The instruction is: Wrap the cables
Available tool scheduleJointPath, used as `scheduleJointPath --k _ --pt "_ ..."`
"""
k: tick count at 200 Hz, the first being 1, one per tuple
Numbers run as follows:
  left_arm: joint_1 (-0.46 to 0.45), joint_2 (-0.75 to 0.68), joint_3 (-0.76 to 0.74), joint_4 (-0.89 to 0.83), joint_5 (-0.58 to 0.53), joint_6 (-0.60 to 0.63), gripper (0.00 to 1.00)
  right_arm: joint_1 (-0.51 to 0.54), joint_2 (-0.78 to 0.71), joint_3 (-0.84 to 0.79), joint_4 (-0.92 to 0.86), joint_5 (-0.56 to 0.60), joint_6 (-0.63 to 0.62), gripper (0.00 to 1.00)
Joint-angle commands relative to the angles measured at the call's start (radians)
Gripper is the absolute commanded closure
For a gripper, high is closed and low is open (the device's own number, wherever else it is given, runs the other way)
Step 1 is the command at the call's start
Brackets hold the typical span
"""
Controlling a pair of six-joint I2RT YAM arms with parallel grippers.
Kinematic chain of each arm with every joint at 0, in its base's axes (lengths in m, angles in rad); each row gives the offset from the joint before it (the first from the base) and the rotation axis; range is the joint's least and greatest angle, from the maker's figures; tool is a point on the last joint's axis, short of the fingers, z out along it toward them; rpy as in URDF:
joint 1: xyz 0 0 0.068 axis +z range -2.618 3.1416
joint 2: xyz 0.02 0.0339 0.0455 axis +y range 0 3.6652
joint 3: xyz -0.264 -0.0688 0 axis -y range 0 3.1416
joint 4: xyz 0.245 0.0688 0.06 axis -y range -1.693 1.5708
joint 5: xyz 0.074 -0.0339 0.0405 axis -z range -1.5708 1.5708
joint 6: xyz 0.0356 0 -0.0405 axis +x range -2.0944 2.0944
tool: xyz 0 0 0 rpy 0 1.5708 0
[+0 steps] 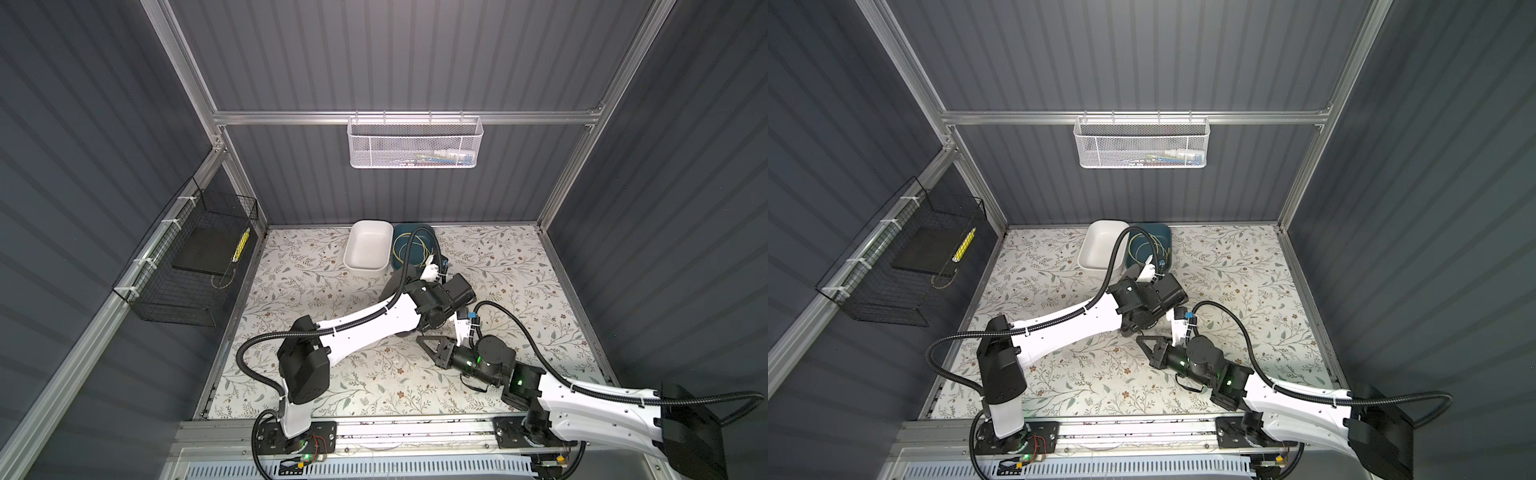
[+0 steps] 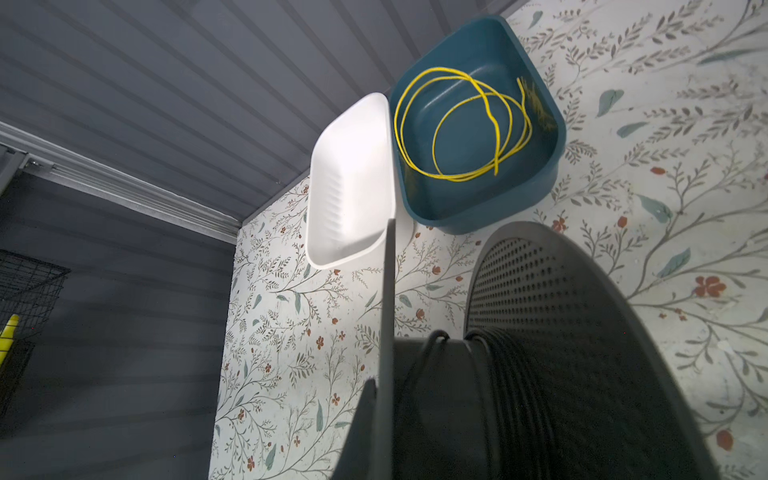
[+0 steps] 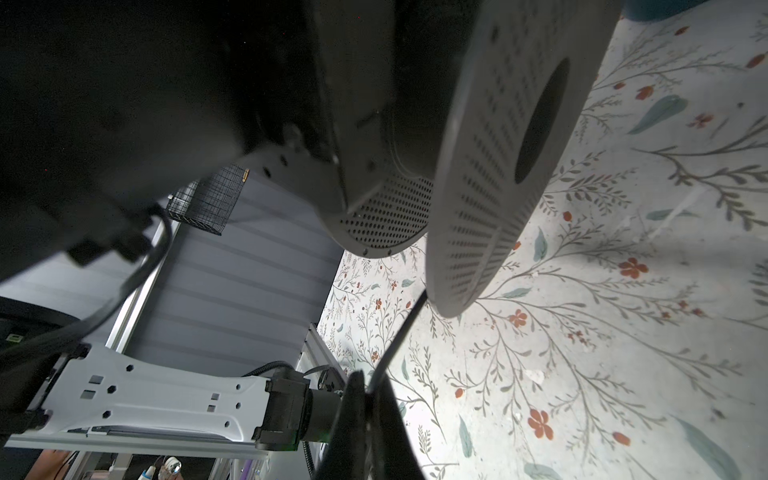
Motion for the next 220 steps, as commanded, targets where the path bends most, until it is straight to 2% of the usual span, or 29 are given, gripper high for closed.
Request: scheduleJointPath --k 1,21,98,165,220 --pt "0.005 0.022 -0.018 -0.048 -0.124 0.03 1.0 -0.006 -0.036 -0.019 0.109 0.007 0.012 1.0" --pt "-0.002 0.023 -0.04 -0.025 -0.089 0.039 1.0 -0.018 -0.029 -0.039 0.141 0.008 0.027 1.0" --pt "-0.081 0.12 -0.042 -0.058 -0.131 0.05 1.0 -0.025 0.087 -0.108 0.299 0.008 0.089 1.0" --pt "-0.117 0.141 -0.071 -0.024 -0.111 0.078 1.0 -0.024 0.101 -0.161 0.294 0.081 0.117 1.0" --pt "-0.142 0.147 -0.102 -0.014 -0.08 0.069 1.0 -0.023 0.212 -0.167 0.352 0.095 0.136 1.0"
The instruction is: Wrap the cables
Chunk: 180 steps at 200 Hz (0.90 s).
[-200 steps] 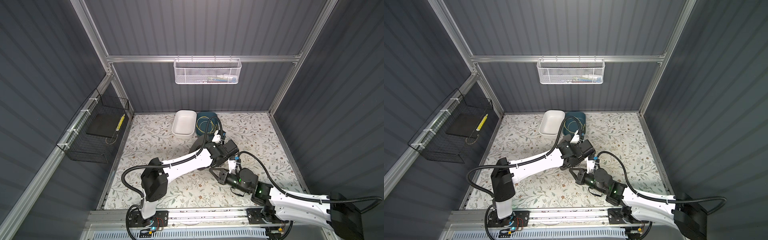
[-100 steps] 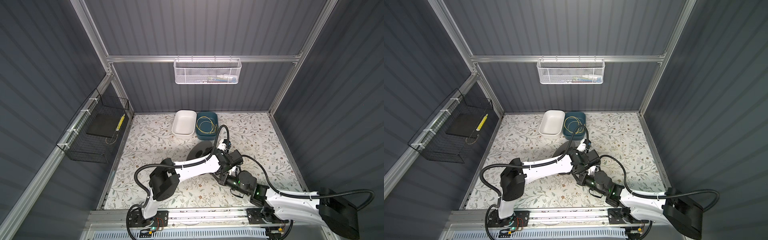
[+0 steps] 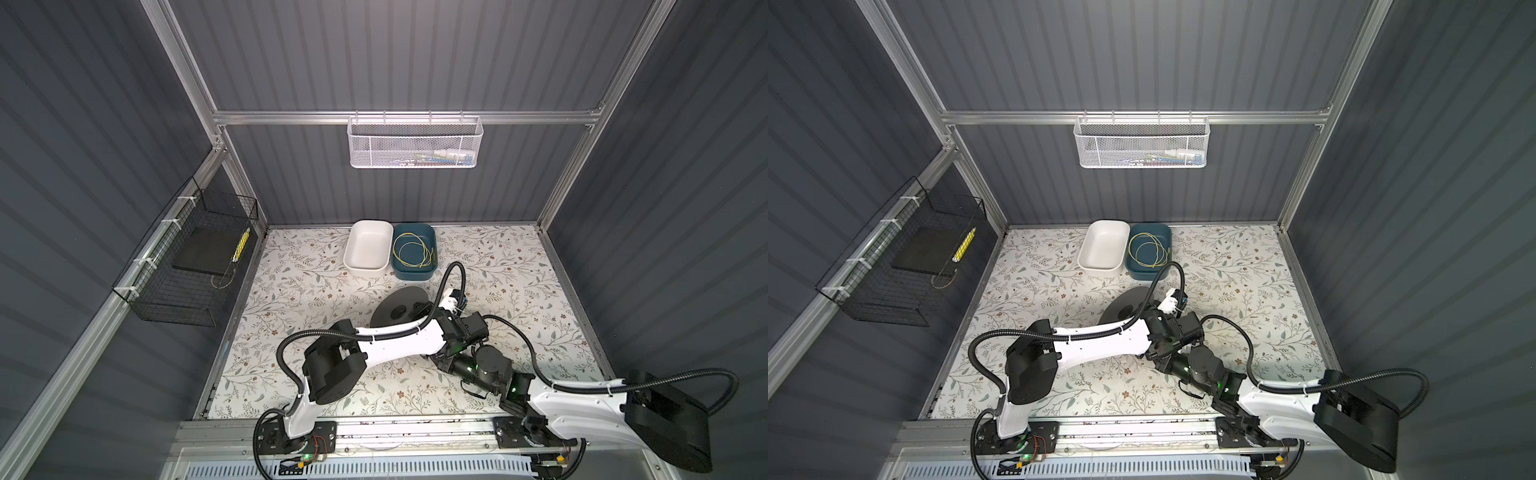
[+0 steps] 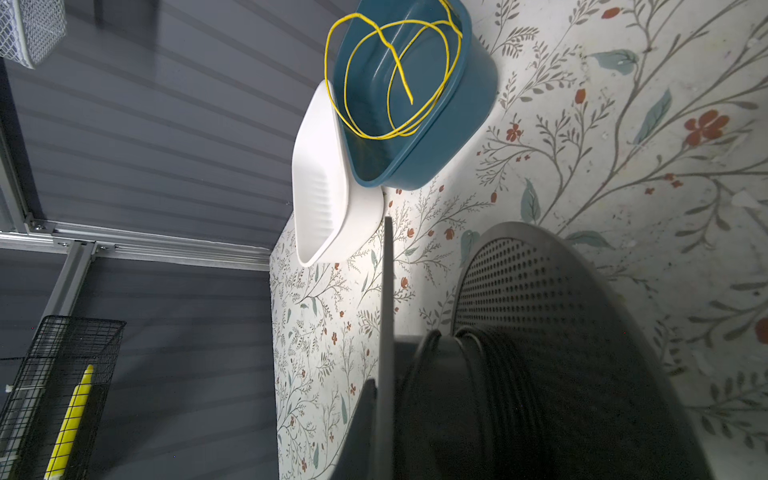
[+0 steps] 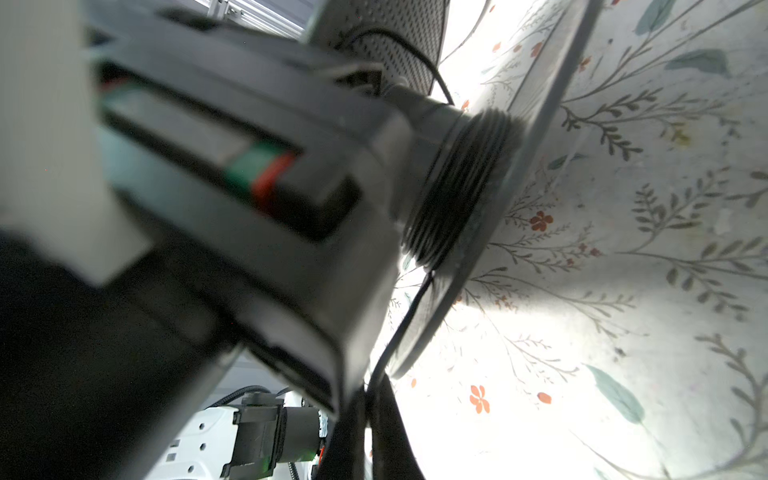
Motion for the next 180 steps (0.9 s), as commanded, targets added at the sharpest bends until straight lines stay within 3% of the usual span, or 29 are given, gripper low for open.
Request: scheduleJointPath --k 1,70,113,180 --pt "-0.017 0.008 -0.025 -0.004 0.015 0.005 1.0 0.0 0.051 -0.009 0.083 0.042 0.012 1.0" --pt "-0.029 -0.016 -0.113 0.091 0.086 0.059 1.0 0.002 0.18 -0.034 0.219 0.067 0.05 1.0" --pt "-0.028 -0.05 -0.186 0.233 0.202 0.137 1.0 0.001 0.242 -0.053 0.283 0.085 0.074 1.0" --pt "-0.029 -0.089 -0.285 0.354 0.297 0.194 1.0 0.002 0.341 -0.073 0.387 0.111 0.111 0.99"
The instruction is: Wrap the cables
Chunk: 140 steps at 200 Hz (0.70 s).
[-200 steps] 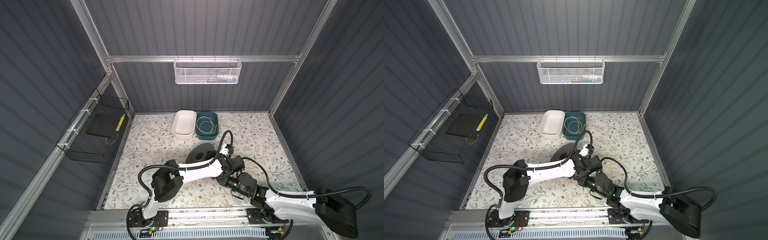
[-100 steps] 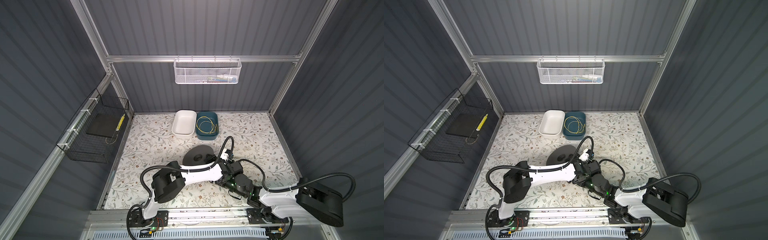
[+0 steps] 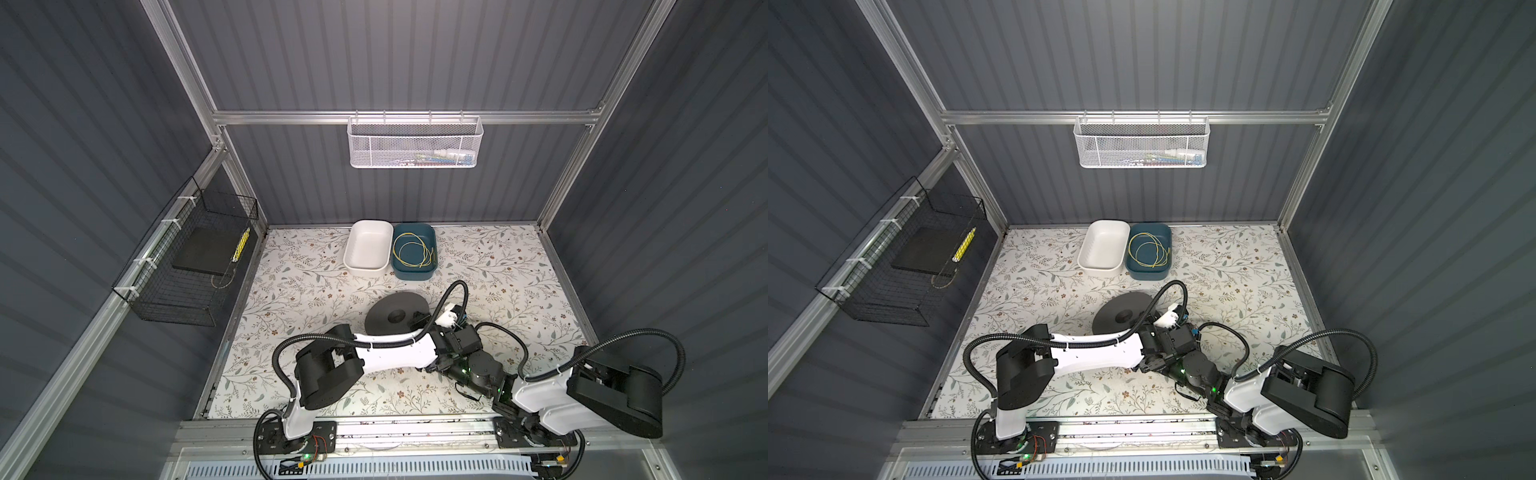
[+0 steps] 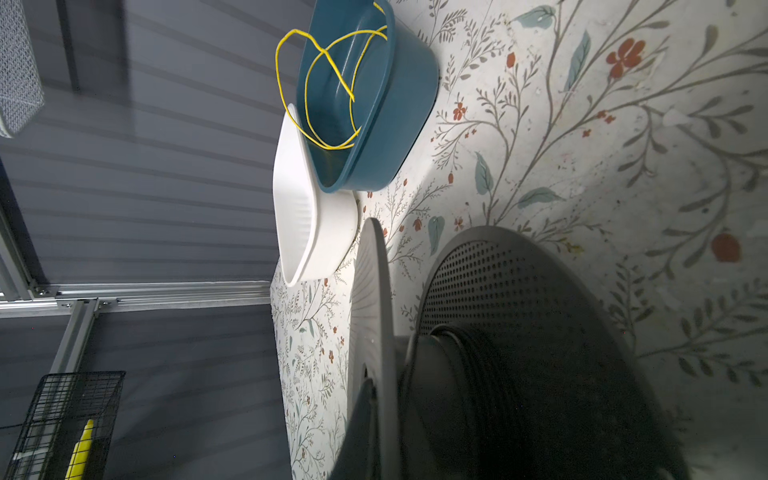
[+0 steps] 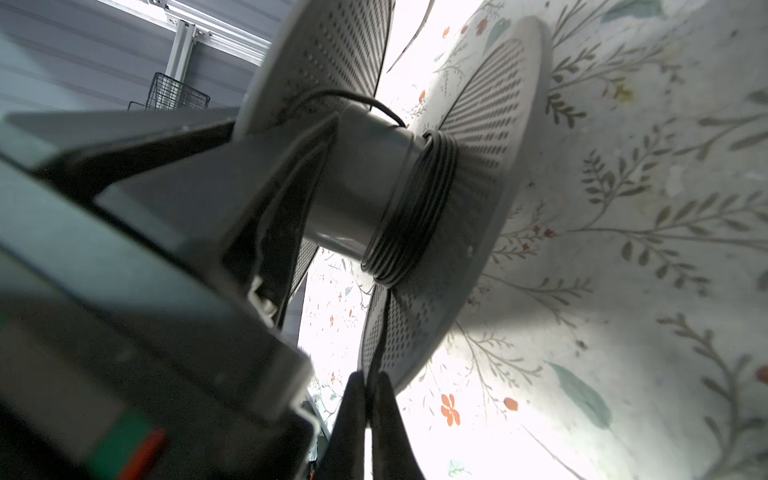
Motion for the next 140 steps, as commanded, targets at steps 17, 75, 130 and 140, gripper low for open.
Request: scheduleJointPath --k 17,75,130,140 --pt "-0.004 -0.015 -0.065 0.092 0.281 -0.032 1.0 -0.015 0.076 -0.025 0.083 0.07 0.027 0.99" --pt "-0.003 -0.028 -0.106 0.15 0.308 0.0 1.0 -0.018 0.262 -0.069 0.299 0.095 0.076 0.96" --pt "-0.003 -0.023 -0.149 0.227 0.336 0.058 1.0 -0.033 0.278 -0.072 0.294 0.113 0.1 0.91" --pt "-0.003 -0.019 -0.15 0.235 0.345 0.064 1.0 -0.036 0.288 -0.066 0.283 0.104 0.103 0.89"
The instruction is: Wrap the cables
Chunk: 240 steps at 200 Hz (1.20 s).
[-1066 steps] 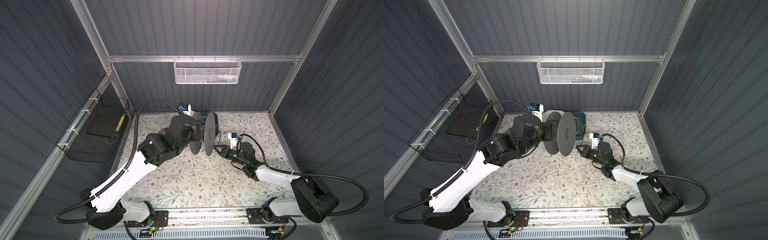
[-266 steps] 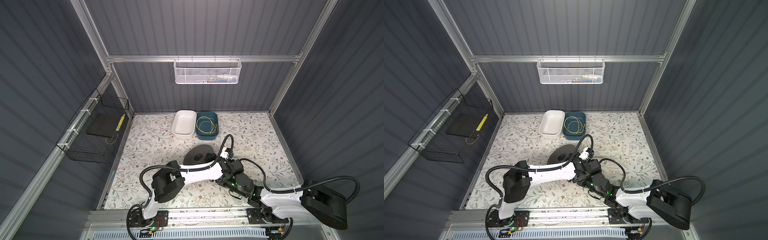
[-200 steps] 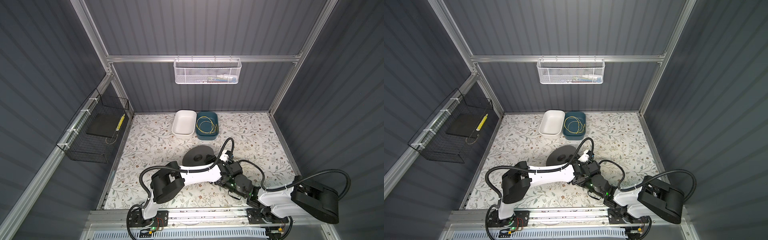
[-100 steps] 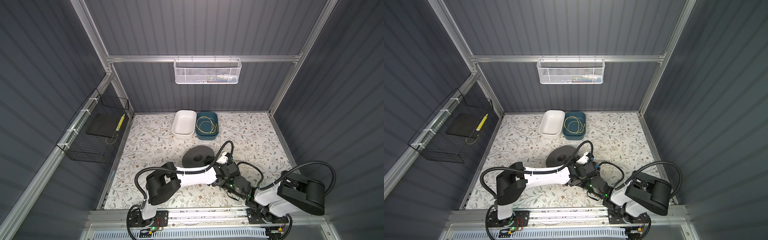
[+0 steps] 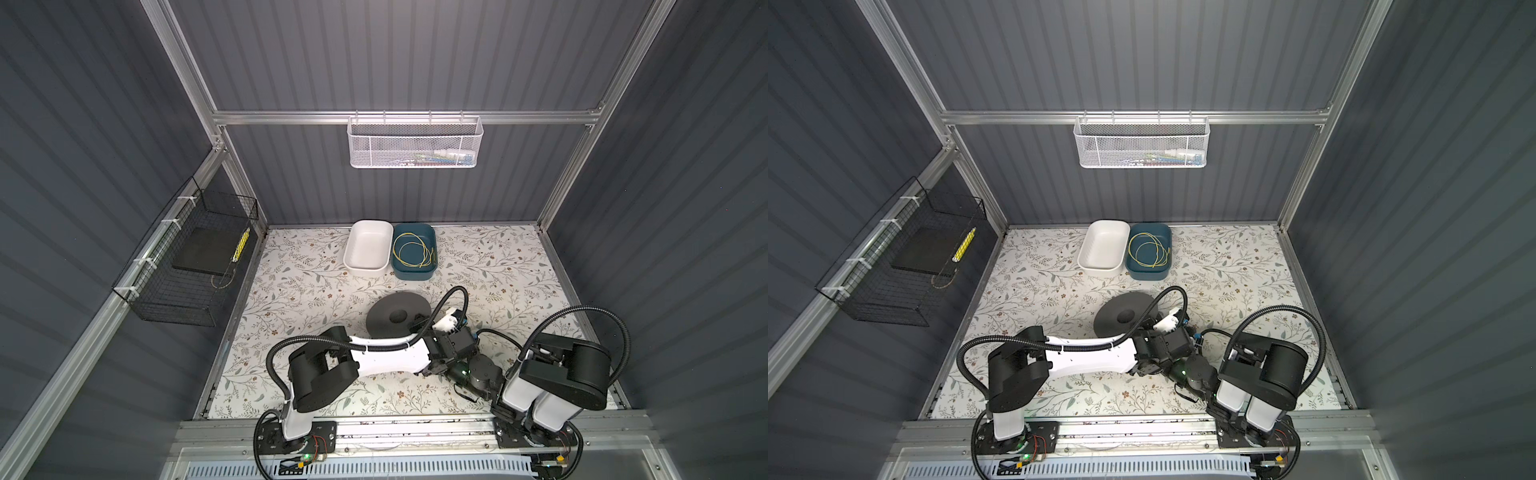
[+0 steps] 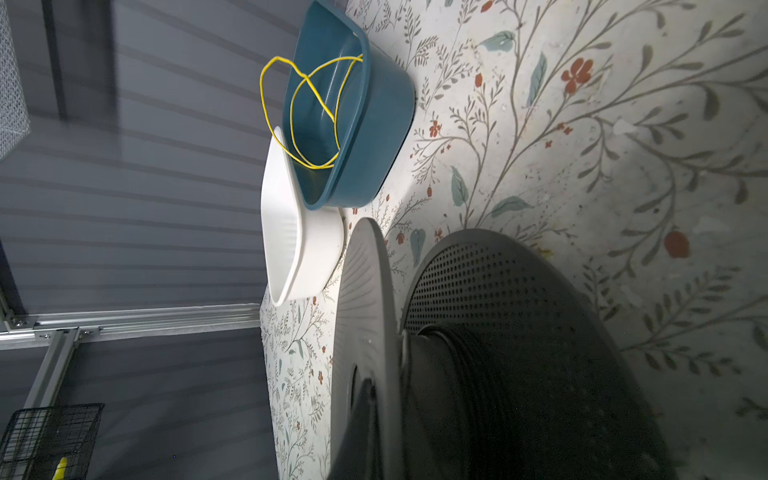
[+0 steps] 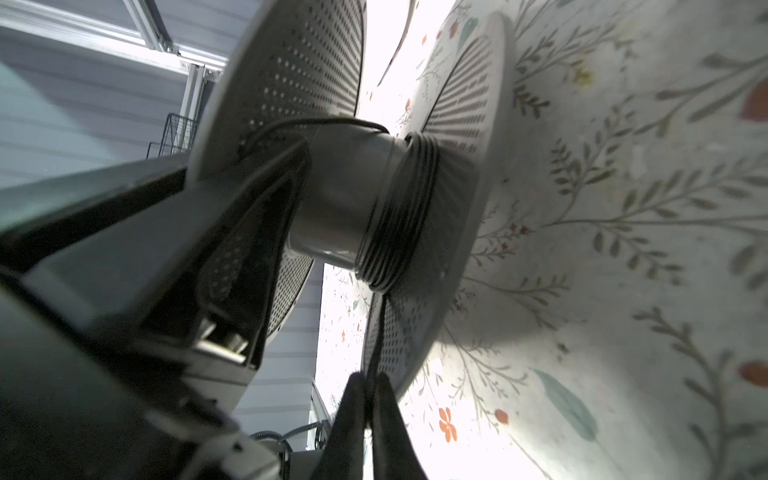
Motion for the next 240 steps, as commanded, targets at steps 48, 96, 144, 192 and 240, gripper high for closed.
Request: scheduleJointPath --k 48,96,144,192,240 --pt "0.003 0.043 -0.063 0.107 0.342 -0.029 1.0 -0.025 0.079 -0.024 -0.04 0.082 0.034 0.84" --pt "0.003 0.048 -0.092 0.156 0.377 -0.01 1.0 -0.048 0.119 0.013 -0.039 0.037 0.029 0.84" --pt "0.003 0.041 -0.135 0.196 0.404 -0.028 1.0 -0.052 0.12 0.017 -0.04 0.041 0.028 0.84" --pt "0.003 0.063 -0.18 0.256 0.412 -0.017 0.96 -0.052 0.118 -0.038 -0.041 0.048 0.059 0.76" --pt "0.003 0.097 -0.179 0.311 0.423 0.006 0.91 -0.069 0.084 -0.131 -0.04 0.104 0.08 0.7"
